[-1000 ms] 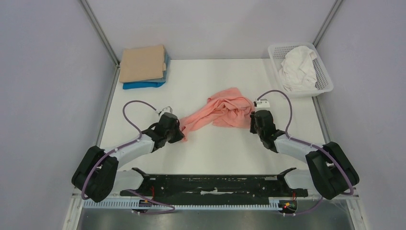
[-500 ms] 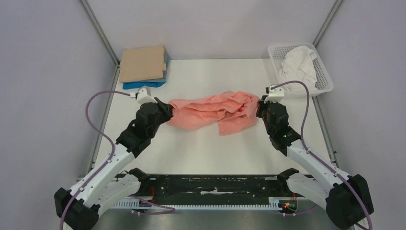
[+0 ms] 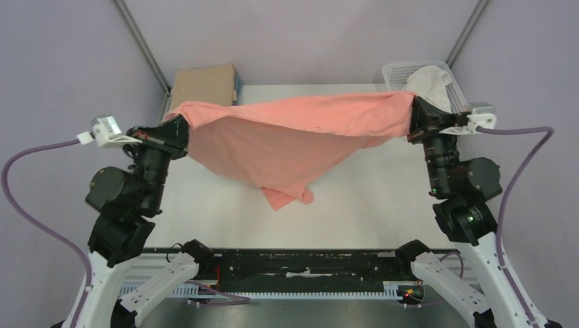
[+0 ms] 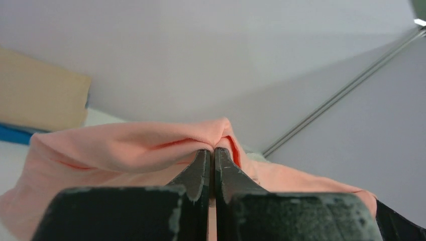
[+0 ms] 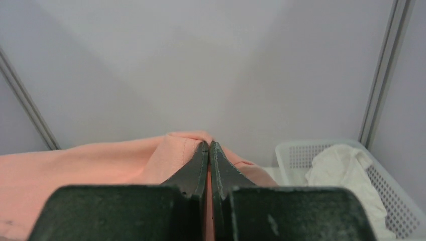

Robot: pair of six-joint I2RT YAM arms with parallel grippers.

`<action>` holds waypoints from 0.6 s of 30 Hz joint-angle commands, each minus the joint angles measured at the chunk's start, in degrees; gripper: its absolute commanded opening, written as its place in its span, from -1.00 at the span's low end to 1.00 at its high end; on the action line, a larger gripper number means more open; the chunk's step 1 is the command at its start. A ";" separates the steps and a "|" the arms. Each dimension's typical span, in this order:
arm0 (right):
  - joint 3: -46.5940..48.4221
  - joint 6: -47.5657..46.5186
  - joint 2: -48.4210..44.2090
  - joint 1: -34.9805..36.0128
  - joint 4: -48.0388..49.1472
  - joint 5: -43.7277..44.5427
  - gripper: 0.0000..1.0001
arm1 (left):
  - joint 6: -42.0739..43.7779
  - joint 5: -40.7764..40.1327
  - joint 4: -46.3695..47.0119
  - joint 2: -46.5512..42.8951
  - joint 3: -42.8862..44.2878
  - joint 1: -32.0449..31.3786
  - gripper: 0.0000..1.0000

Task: Fold and stack the t-shirts
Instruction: Flatten out the tshirt

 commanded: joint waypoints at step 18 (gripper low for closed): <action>22.39 2.67 -2.53 -0.19 -14.15 -6.04 -1.00 | 12.10 12.24 -3.69 13.28 37.49 -0.02 -0.95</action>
